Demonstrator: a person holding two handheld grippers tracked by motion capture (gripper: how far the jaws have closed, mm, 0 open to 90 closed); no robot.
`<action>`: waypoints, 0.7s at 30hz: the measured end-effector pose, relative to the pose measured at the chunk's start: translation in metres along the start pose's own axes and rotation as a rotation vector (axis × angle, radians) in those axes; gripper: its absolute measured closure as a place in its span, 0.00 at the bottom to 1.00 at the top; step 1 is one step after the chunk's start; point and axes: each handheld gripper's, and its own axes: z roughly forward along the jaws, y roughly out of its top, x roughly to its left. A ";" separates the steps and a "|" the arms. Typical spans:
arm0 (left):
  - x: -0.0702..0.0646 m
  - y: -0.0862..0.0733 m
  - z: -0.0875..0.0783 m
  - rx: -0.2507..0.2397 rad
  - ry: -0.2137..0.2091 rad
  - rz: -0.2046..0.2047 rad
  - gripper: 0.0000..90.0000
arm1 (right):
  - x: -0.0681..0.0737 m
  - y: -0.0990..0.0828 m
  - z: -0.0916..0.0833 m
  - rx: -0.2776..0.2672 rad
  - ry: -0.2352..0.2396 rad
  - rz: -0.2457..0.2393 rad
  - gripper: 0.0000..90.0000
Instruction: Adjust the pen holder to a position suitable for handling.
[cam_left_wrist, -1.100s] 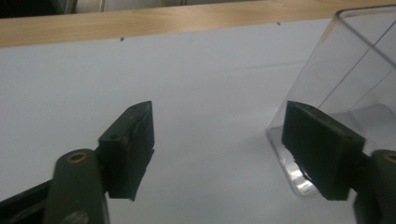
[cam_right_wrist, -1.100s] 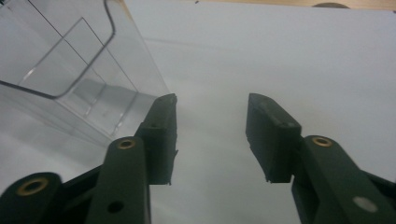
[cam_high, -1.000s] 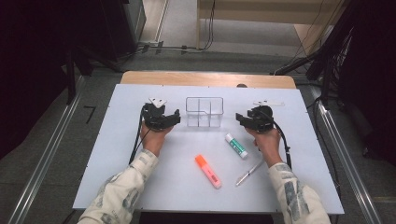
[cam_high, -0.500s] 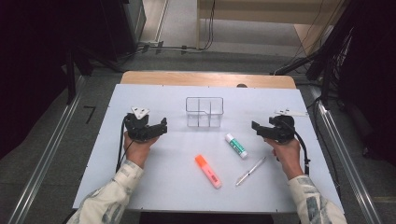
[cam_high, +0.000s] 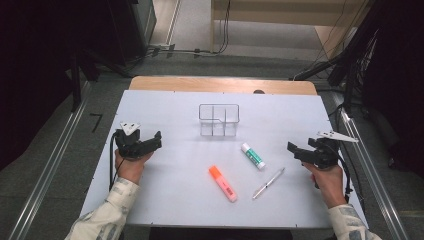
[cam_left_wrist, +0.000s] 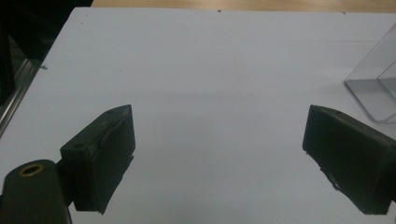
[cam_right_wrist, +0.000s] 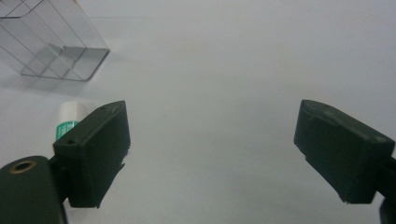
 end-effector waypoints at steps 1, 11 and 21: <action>0.001 0.000 0.000 -0.001 0.002 -0.003 0.11 | -0.002 -0.002 -0.002 0.004 -0.002 0.009 0.09; 0.003 0.001 -0.002 -0.008 -0.001 -0.013 0.11 | -0.014 -0.013 -0.008 0.049 -0.028 0.016 0.06; 0.004 0.002 -0.001 -0.005 0.007 -0.014 0.11 | -0.011 -0.021 -0.015 0.048 -0.033 -0.035 0.06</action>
